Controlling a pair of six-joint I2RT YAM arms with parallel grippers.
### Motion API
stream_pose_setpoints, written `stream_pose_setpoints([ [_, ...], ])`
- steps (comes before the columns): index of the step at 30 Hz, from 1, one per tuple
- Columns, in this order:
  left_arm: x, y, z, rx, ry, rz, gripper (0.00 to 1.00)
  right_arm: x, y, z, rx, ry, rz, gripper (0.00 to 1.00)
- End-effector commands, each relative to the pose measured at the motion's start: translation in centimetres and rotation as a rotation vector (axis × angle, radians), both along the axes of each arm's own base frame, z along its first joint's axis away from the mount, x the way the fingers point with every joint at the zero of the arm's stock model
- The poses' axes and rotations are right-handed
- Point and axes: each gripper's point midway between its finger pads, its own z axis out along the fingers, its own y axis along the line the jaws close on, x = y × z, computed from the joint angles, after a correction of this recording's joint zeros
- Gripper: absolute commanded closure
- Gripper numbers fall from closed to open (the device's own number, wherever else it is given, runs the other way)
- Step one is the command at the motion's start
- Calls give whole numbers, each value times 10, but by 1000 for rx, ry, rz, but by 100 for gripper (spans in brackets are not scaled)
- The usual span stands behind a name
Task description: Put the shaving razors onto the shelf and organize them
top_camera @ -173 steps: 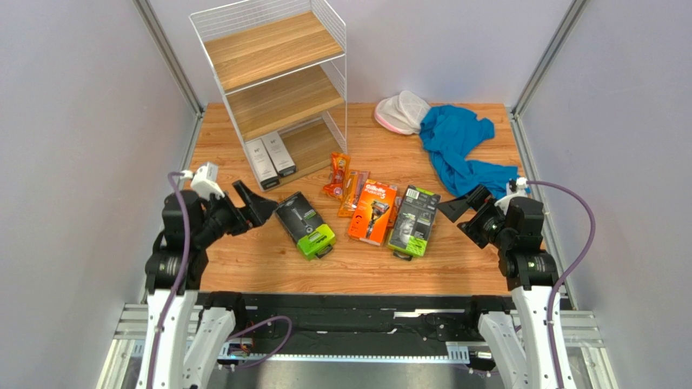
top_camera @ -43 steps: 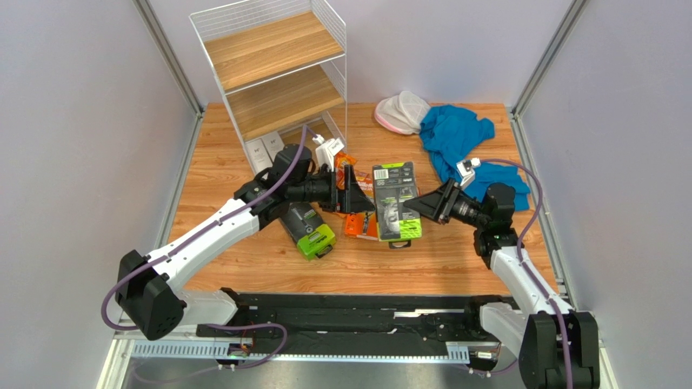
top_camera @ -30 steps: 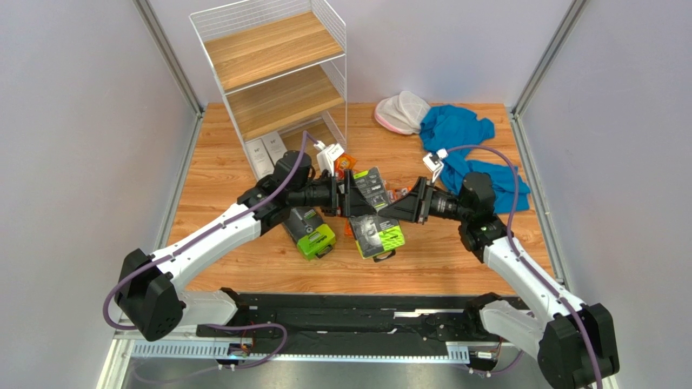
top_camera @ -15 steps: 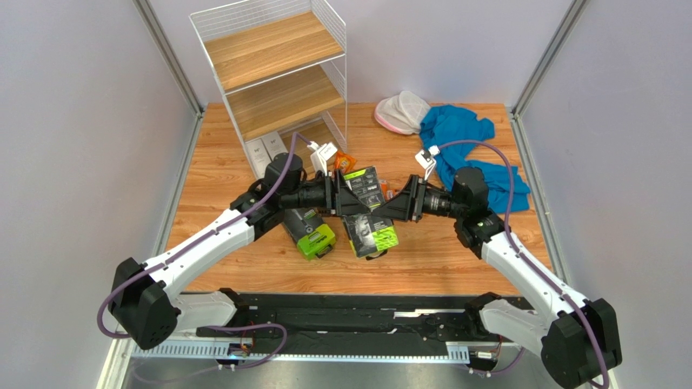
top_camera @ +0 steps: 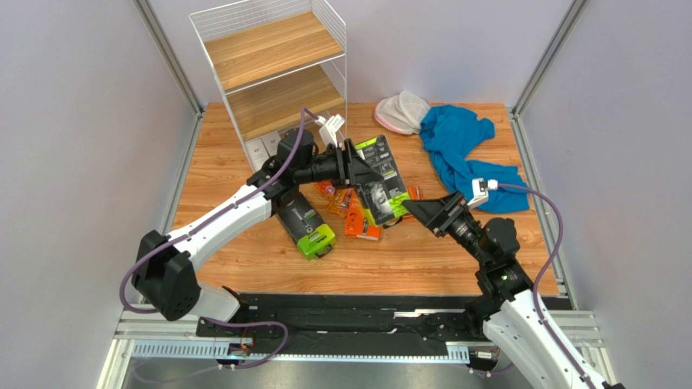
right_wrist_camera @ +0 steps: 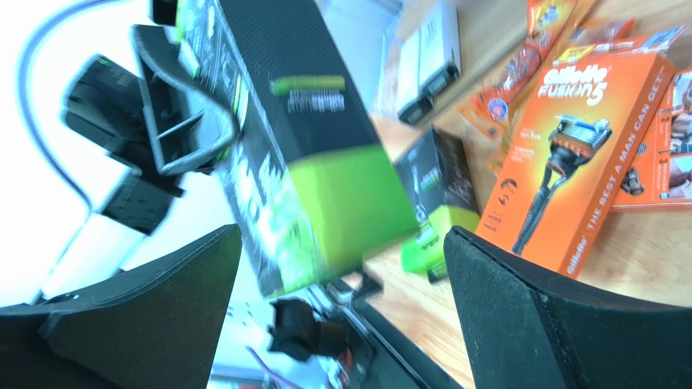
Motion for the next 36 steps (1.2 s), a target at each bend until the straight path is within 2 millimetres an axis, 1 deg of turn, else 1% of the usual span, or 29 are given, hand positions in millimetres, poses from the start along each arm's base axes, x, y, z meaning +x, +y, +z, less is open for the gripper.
stream_pose_setpoints([
  [1,20,-5,81,-257,-98,1,89,9,-20,18,151,-34,-139,0],
  [2,24,-7,77,-266,-80,-1,90,8,-21,19,166,-37,-141,0],
  [3,28,-8,77,-281,-71,-1,90,10,-22,13,175,-26,-150,0],
  [4,30,-8,84,-318,-63,-3,92,8,-22,18,206,-41,-146,0],
  [6,33,-13,82,-341,-44,-23,93,9,-24,25,240,-70,-151,0],
  [7,34,-14,85,-361,-42,-32,94,11,-23,22,249,-57,-150,0],
  [8,36,-16,84,-370,-32,-31,94,12,-22,23,251,-61,-149,0],
  [11,38,-18,87,-405,-19,-34,94,14,-19,25,272,-70,-133,0],
  [12,38,-18,87,-404,-17,-37,94,12,-19,33,292,-104,-123,0],
  [13,39,-19,86,-403,-11,-38,94,13,-18,33,295,-106,-119,0],
  [15,39,-19,86,-406,-8,-39,94,14,-18,39,297,-121,-118,0],
  [20,39,-21,85,-424,8,-54,95,18,-13,37,284,-113,-104,0],
  [21,38,-21,85,-428,14,-57,95,18,-13,42,298,-127,-103,1],
  [23,38,-21,82,-428,19,-54,95,20,-12,42,301,-124,-99,1],
  [24,39,-21,81,-427,19,-50,95,19,-10,49,298,-143,-83,2],
  [26,38,-21,77,-422,24,-50,95,20,-3,50,286,-137,-58,4],
  [27,38,-21,77,-421,24,-50,95,18,1,56,280,-153,-44,6],
  [30,38,-20,75,-419,26,-50,96,17,9,59,273,-159,-21,8],
  [33,38,-20,73,-417,28,-44,97,13,13,65,274,-178,-6,11],
  [36,43,-19,73,-425,28,-11,97,9,12,68,278,-180,-1,14],
])
